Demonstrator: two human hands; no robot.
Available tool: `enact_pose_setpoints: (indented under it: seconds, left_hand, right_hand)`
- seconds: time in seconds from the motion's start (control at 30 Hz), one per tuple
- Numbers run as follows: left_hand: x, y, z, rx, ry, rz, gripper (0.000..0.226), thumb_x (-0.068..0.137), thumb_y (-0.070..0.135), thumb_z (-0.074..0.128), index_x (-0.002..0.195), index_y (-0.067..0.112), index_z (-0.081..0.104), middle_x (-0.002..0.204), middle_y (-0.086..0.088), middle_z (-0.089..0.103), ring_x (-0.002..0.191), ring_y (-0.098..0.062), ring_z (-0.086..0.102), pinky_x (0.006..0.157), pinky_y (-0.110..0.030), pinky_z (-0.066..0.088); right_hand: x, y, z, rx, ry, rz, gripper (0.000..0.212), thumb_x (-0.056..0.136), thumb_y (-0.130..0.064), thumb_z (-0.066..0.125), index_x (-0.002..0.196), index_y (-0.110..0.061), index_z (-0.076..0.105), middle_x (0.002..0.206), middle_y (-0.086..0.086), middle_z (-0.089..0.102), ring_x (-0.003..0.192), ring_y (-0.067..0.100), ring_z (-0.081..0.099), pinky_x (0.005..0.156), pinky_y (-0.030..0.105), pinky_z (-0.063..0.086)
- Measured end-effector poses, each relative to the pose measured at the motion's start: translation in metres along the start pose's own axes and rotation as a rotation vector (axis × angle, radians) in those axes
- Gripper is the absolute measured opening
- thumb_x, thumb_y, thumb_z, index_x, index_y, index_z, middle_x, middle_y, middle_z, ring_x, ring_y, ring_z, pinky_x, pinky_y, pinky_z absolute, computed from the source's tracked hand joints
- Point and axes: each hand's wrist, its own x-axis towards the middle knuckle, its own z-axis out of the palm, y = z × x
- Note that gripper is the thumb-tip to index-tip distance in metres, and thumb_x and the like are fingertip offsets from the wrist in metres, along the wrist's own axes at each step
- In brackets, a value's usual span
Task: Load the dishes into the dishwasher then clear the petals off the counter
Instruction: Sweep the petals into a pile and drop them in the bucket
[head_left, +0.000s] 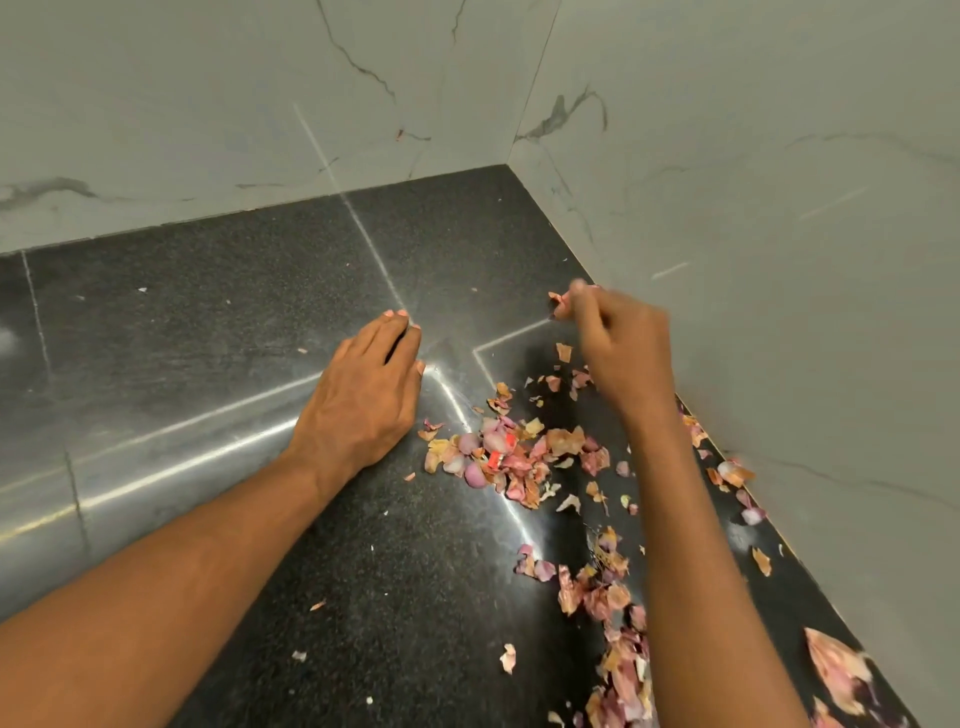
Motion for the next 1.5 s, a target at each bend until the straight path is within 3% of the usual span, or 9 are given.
enact_pose_setpoints:
  seconds: [0.1, 0.23, 0.37, 0.5, 0.6, 0.73, 1.0, 1.33, 1.5]
  left_hand:
    - [0.0, 0.0, 0.0, -0.009, 0.013, 0.012, 0.039, 0.105, 0.026, 0.045, 0.138, 0.005, 0.051, 0.146, -0.012, 0.047, 0.14, -0.027, 0.04, 0.108, -0.041, 0.04]
    - [0.001, -0.002, 0.0, -0.017, 0.017, 0.021, 0.038, 0.105, 0.025, 0.046, 0.136, 0.004, 0.052, 0.143, -0.012, 0.048, 0.138, -0.028, 0.041, 0.105, -0.042, 0.041]
    - [0.001, -0.002, -0.001, -0.018, 0.02, 0.024, 0.039, 0.105, 0.025, 0.046, 0.137, 0.003, 0.051, 0.143, -0.012, 0.048, 0.137, -0.028, 0.041, 0.106, -0.042, 0.041]
    - [0.0, 0.0, 0.0, -0.005, 0.01, 0.019, 0.039, 0.105, 0.025, 0.045, 0.137, 0.003, 0.051, 0.143, -0.013, 0.048, 0.137, -0.028, 0.042, 0.105, -0.042, 0.041]
    - [0.0, 0.0, 0.0, -0.01, 0.015, 0.022, 0.039, 0.105, 0.025, 0.044, 0.136, 0.003, 0.051, 0.143, -0.014, 0.048, 0.137, -0.029, 0.042, 0.105, -0.043, 0.041]
    - [-0.001, 0.001, -0.002, -0.011, 0.024, 0.021, 0.037, 0.105, 0.024, 0.045, 0.134, 0.003, 0.053, 0.142, -0.014, 0.049, 0.136, -0.029, 0.042, 0.105, -0.043, 0.041]
    - [-0.001, 0.0, -0.001, -0.015, 0.008, 0.013, 0.04, 0.106, 0.026, 0.043, 0.138, 0.004, 0.051, 0.144, -0.013, 0.048, 0.138, -0.029, 0.041, 0.106, -0.044, 0.041]
    - [0.0, 0.0, -0.001, -0.018, 0.025, 0.02, 0.037, 0.105, 0.025, 0.046, 0.135, 0.004, 0.052, 0.141, -0.011, 0.049, 0.137, -0.026, 0.041, 0.104, -0.041, 0.041]
    - [0.0, 0.0, -0.003, -0.025, 0.022, 0.024, 0.038, 0.105, 0.025, 0.045, 0.137, 0.004, 0.051, 0.142, -0.011, 0.048, 0.138, -0.026, 0.041, 0.106, -0.042, 0.042]
  right_hand:
    - [0.057, 0.036, 0.024, -0.192, -0.165, -0.016, 0.043, 0.108, -0.039, 0.045, 0.141, -0.018, 0.062, 0.151, 0.014, 0.051, 0.135, 0.024, 0.052, 0.116, 0.046, 0.039]
    - [0.047, 0.06, 0.054, -0.256, -0.27, 0.011, 0.053, 0.11, -0.037, 0.041, 0.157, -0.013, 0.041, 0.166, 0.013, 0.03, 0.153, 0.03, 0.029, 0.127, 0.041, 0.019]
    - [-0.025, 0.028, 0.041, -0.097, -0.13, -0.022, 0.033, 0.108, -0.029, 0.05, 0.127, -0.013, 0.071, 0.136, 0.012, 0.066, 0.126, 0.023, 0.062, 0.112, 0.044, 0.047]
    - [-0.077, 0.0, 0.012, 0.186, -0.027, 0.071, 0.03, 0.104, -0.03, 0.062, 0.086, -0.015, 0.08, 0.068, -0.01, 0.071, 0.053, 0.01, 0.062, 0.054, 0.033, 0.053]
    - [-0.04, 0.004, 0.004, 0.119, 0.145, 0.049, 0.027, 0.106, -0.028, 0.056, 0.112, -0.013, 0.078, 0.092, -0.012, 0.074, 0.082, -0.004, 0.066, 0.074, 0.011, 0.048]
    - [0.03, 0.046, 0.026, -0.231, -0.22, 0.118, 0.051, 0.109, -0.035, 0.042, 0.153, -0.008, 0.043, 0.159, 0.012, 0.04, 0.148, 0.028, 0.035, 0.12, 0.039, 0.03]
    - [-0.026, 0.032, 0.037, 0.138, 0.034, -0.024, 0.025, 0.103, -0.026, 0.058, 0.116, -0.017, 0.078, 0.112, -0.005, 0.076, 0.097, -0.001, 0.067, 0.09, 0.025, 0.055]
    - [0.044, 0.062, 0.046, -0.608, -0.117, 0.121, 0.038, 0.104, -0.018, 0.041, 0.141, -0.01, 0.047, 0.113, 0.017, 0.052, 0.09, 0.036, 0.06, 0.07, 0.042, 0.047]
    - [0.025, 0.069, 0.043, -0.186, 0.096, 0.155, 0.027, 0.099, -0.014, 0.048, 0.106, -0.012, 0.074, 0.095, 0.006, 0.06, 0.085, 0.019, 0.057, 0.073, 0.035, 0.047]
